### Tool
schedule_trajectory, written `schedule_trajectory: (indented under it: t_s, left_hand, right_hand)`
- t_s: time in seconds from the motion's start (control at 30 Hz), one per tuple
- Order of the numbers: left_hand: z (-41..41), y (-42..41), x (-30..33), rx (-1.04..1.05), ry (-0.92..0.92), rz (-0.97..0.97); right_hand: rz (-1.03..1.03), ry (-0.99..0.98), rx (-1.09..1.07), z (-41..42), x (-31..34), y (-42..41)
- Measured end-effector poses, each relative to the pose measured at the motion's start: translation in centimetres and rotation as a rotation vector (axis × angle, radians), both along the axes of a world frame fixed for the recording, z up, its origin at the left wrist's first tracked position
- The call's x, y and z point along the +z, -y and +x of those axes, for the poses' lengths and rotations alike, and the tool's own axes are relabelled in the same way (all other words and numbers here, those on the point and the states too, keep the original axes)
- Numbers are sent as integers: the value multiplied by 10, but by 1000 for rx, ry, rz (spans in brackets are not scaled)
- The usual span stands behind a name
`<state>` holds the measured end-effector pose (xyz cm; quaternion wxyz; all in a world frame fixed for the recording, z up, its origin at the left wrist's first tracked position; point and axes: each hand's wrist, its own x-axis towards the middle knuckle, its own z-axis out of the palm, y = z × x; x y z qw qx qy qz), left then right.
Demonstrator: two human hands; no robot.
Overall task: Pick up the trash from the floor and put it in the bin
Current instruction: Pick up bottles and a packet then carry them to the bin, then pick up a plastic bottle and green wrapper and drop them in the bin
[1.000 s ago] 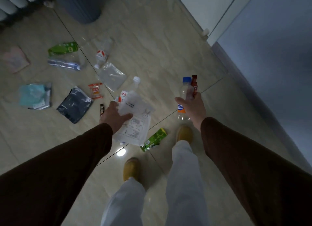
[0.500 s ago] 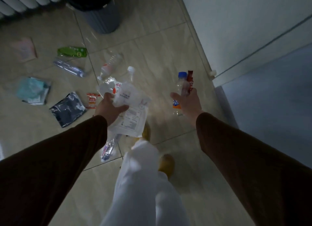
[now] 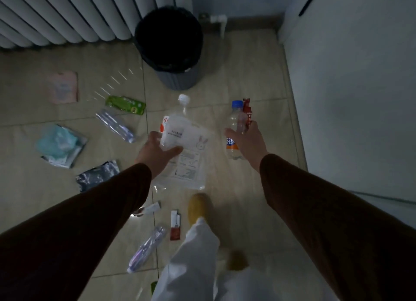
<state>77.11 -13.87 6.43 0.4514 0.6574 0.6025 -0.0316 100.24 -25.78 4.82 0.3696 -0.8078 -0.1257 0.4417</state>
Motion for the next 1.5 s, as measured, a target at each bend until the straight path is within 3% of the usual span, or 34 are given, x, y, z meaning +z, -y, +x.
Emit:
schedule_trajectory:
  t_s: [0.37, 0.53, 0.63, 0.77, 0.9, 0.93, 1.1, 1.3, 1.5]
  left_hand:
    - [64, -187, 4, 268, 105, 44]
    - [114, -274, -18, 337, 61, -2]
    - [148, -317, -39, 331, 13, -48]
    - [174, -365, -69, 318, 11, -233]
    - [180, -388, -82, 514, 171, -553]
    - [182, -388, -81, 545, 198, -539]
    - [158, -355, -81, 394, 52, -18]
    - [104, -279, -84, -20, -198, 67]
    - [42, -180, -58, -231, -227, 204]
  right_hand:
    - [103, -136, 170, 70, -7, -217]
    - [124, -168, 281, 89, -32, -315]
    - [33, -196, 327, 100, -45, -360]
    - [-94, -203, 392, 113, -73, -405]
    - [-161, -294, 343, 114, -90, -437]
    - [-154, -314, 326, 114, -91, -441]
    - [-96, -227, 320, 118, -98, -412]
    - [-66, 176, 635, 90, -76, -335]
    - [-101, 441, 868, 36, -46, -236]
